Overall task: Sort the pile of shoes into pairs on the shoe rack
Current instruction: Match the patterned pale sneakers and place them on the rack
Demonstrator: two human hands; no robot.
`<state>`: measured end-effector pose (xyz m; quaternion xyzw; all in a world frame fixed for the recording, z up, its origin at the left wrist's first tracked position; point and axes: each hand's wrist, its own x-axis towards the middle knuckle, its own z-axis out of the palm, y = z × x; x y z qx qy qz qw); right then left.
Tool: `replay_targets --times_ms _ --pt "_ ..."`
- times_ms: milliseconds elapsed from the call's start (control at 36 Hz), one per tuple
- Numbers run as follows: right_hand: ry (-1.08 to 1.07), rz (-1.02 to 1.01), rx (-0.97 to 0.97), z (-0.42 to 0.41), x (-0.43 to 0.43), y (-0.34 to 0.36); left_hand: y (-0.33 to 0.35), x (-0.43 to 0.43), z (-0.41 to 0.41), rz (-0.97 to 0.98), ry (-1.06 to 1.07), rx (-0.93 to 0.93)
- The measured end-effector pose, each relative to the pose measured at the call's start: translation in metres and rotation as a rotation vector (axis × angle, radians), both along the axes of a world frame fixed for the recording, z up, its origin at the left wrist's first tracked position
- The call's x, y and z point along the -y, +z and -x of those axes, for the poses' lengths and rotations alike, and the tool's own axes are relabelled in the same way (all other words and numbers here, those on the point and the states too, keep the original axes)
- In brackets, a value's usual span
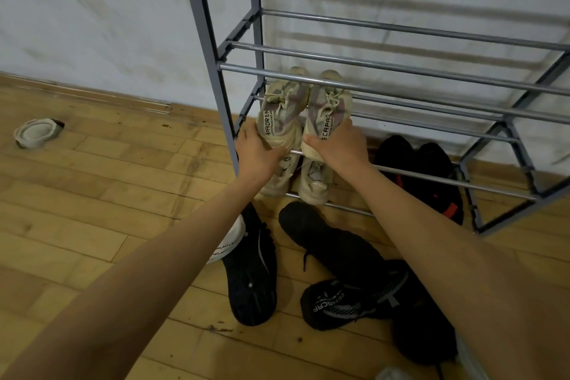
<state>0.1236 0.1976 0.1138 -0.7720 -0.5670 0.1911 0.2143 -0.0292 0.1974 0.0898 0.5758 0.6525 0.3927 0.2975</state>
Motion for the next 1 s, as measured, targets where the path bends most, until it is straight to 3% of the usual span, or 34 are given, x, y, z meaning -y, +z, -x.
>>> replay_targets --times_ms 167,306,444,694,1000 --pt "0.069 0.047 -0.009 -0.004 0.007 -0.002 -0.003 0.003 -0.005 -0.052 0.010 -0.060" --pt "0.149 -0.008 0.067 -0.013 0.026 -0.001 -0.004 0.041 -0.021 -0.211 0.038 -0.225" --pt "0.230 -0.063 0.164 -0.037 0.074 0.003 -0.016 0.091 -0.044 -0.358 -0.248 -0.403" --pt "0.107 0.112 0.074 -0.131 0.186 -0.010 -0.030 0.155 -0.112 -0.076 -0.697 -0.728" --pt "-0.099 0.376 0.025 -0.205 0.267 -0.062 -0.061 0.191 -0.175 0.082 -0.877 -0.723"
